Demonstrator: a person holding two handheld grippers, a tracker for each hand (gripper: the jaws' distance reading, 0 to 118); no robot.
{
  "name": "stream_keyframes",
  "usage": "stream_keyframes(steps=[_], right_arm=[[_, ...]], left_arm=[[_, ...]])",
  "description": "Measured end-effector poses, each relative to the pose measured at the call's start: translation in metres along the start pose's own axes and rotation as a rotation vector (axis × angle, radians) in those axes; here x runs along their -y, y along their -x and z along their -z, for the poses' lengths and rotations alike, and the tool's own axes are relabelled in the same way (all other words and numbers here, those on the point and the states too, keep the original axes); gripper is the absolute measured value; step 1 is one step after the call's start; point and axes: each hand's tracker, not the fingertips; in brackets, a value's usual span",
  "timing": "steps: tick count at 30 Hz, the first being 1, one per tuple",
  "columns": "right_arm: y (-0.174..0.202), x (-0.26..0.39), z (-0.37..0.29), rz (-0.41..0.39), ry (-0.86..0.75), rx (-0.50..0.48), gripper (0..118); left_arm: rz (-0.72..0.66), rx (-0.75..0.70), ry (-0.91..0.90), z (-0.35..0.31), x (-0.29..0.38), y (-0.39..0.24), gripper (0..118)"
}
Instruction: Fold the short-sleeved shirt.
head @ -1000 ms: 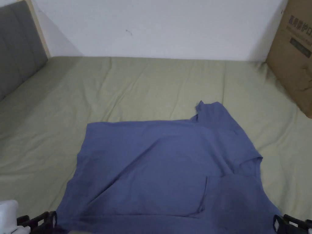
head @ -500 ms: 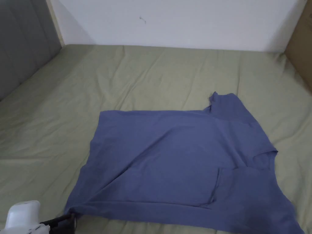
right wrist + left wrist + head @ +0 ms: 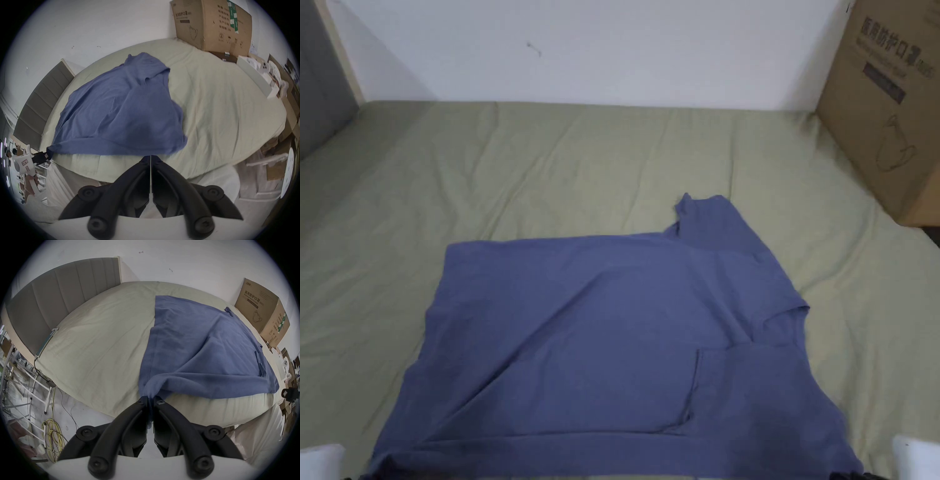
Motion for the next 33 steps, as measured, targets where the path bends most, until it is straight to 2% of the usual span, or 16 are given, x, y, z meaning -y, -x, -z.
stream_keyframes(steps=[1,2,3,4,7,8,9,10,11,12,20,24,28,32,33], right_arm=[[-0.004,-0.007,0.002,-0.013,0.0,0.016,29],[-0.008,-0.014,0.007,-0.025,-0.002,0.045,60],[-0.014,-0.019,0.013,-0.024,-0.009,0.073,82],[-0.021,-0.023,0.02,-0.017,-0.011,0.068,87],[-0.038,-0.032,0.046,0.035,0.084,0.049,85],[-0.043,-0.03,0.057,0.049,0.127,0.007,75],[-0.046,-0.026,0.066,0.045,0.168,-0.032,43],[-0.045,-0.023,0.07,0.05,0.198,-0.017,5],[-0.052,-0.017,0.081,0.05,0.161,0.086,5],[-0.053,-0.016,0.077,0.04,0.141,0.032,5],[-0.036,-0.043,0.028,0.114,0.07,-0.012,5],[-0.017,-0.079,0.012,0.075,0.009,-0.028,5],[-0.011,-0.128,0.029,0.079,0.005,-0.019,5],[-0.013,-0.175,0.086,0.126,0.069,0.002,5],[-0.012,-0.181,0.102,0.129,0.076,-0.004,5]], left_arm=[[0.0,0.001,-0.002,-0.001,-0.001,0.003,6],[-0.002,0.0,-0.006,-0.003,-0.003,0.004,6],[-0.003,0.001,-0.013,-0.005,-0.004,0.004,6],[-0.004,0.005,-0.016,-0.007,-0.006,0.005,6],[-0.013,0.012,-0.024,-0.01,-0.008,0.006,6],[-0.016,0.011,-0.029,-0.011,-0.008,0.006,6],[-0.017,0.012,-0.028,-0.011,-0.007,0.006,6],[-0.015,0.013,-0.023,-0.01,-0.008,0.005,6],[-0.014,0.01,-0.018,-0.01,-0.008,0.004,6],[-0.009,0.009,-0.018,-0.011,-0.008,0.003,6],[-0.029,0.007,-0.042,-0.023,-0.036,0.008,6],[0.003,0.016,-0.087,-0.025,-0.073,0.004,6],[0.041,0.012,-0.112,-0.007,-0.12,-0.003,6],[0.106,-0.016,-0.073,0.043,-0.164,-0.017,6],[0.131,-0.017,-0.055,0.056,-0.17,-0.021,10]])
